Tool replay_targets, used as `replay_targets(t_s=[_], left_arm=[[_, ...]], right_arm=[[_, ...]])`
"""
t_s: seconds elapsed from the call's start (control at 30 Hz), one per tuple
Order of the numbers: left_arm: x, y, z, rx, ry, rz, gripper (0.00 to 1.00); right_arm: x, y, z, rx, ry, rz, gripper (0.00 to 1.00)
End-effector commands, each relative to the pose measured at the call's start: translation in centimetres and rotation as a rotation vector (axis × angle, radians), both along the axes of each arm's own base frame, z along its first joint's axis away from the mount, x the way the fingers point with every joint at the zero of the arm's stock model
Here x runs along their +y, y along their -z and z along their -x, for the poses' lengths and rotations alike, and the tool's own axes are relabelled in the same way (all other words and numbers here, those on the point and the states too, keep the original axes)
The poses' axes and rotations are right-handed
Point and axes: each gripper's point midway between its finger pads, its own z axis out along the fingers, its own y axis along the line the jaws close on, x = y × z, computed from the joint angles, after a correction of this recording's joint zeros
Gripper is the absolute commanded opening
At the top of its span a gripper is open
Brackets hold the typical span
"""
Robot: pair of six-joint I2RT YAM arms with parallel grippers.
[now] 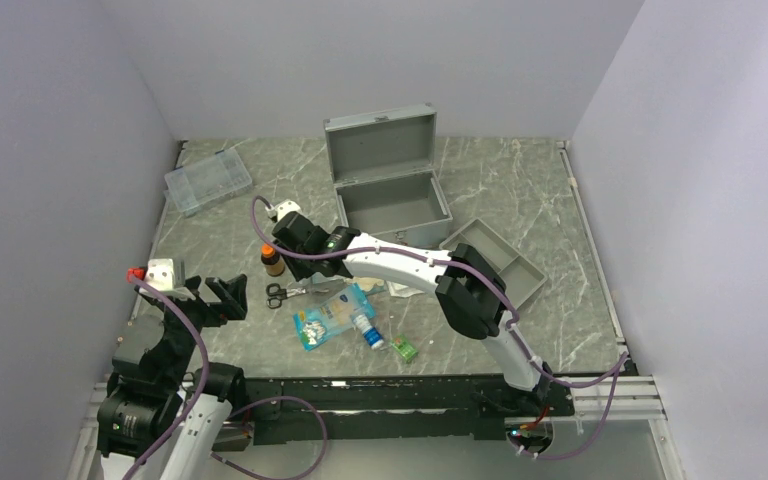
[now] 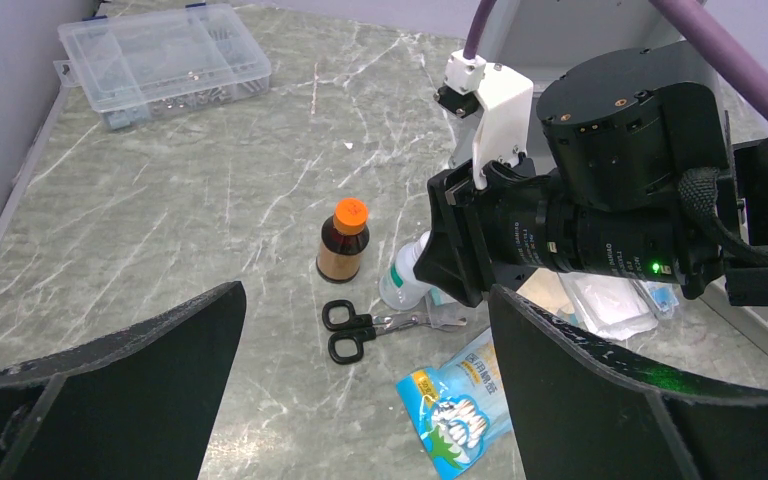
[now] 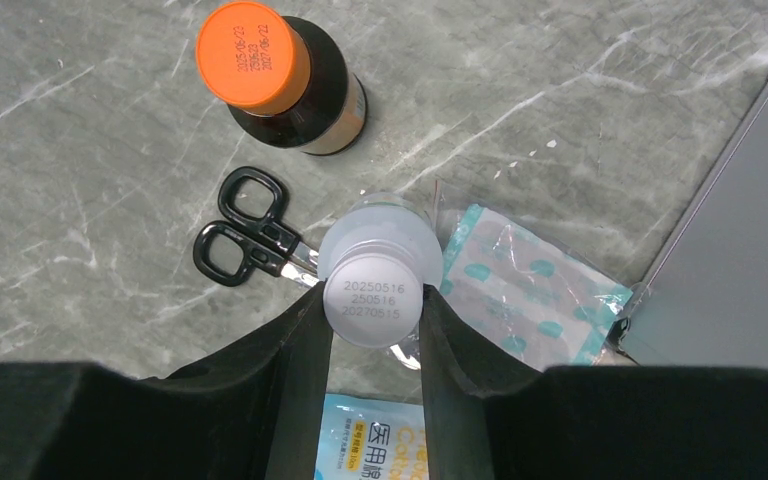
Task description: Organize the medicine kit
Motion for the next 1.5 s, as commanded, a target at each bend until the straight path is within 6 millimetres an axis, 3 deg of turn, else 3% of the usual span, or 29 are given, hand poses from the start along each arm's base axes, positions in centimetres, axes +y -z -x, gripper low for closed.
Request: replay_targets(t_s=[0.0,0.07,0.27,0.5,0.77,1.0,1.2,1.33,1.47], left_arm=[[0.3,-0.4,0.0,-0.020,-0.020,0.016,0.99],[0.3,-0.3,-0.1,-0.018,-0.020,0.015,0.99],[0.2,-0.2,-0.2,-0.007,-0.019,0.014,0.99],[0.2,0.5,-1.1,0.045,-0.024,-0.002,0.99],[0.1,0.5,-1.6,0.092,-0.021,-0.017,0.99],[-0.8,0.6,-3.3,0.166,0.006,-0.024,0.99],[-1.9,1.1,-4.7,0.258,0.052,-0.023,0.99],[-2.3,1.7,-5.3,0.287,0.059,-0.009,0.99],[-2.8,2.3,-5.7,0.282,0.076,0.008,0.99]], right_arm=[[1.4,-2.6,-0.8,-0.055,0.010,-0.057,0.38],[1.4,-2.7,-0.8,-0.060,0.012,-0.056,0.36],[1.0,-4.4,-1.1,-0.096,0.031,-0.073,0.01],[0.0,-9.4,-0.1,-0.126,0.039,-0.192,0.00],[-4.5,-19.5,1.8,-0.221,0.051,-0.354,0.00],[-9.5,-24.5,1.5,-0.304,0.112,-0.380,0.00],[-14.5,-25.4,-1.7,-0.270,0.201,-0.419,0.00],[-17.5,-24.2,-4.8,-0.232,0.259,-0.414,0.00],[-19.1,-22.4,-7.2,-0.153,0.285,-0.436,0.00]])
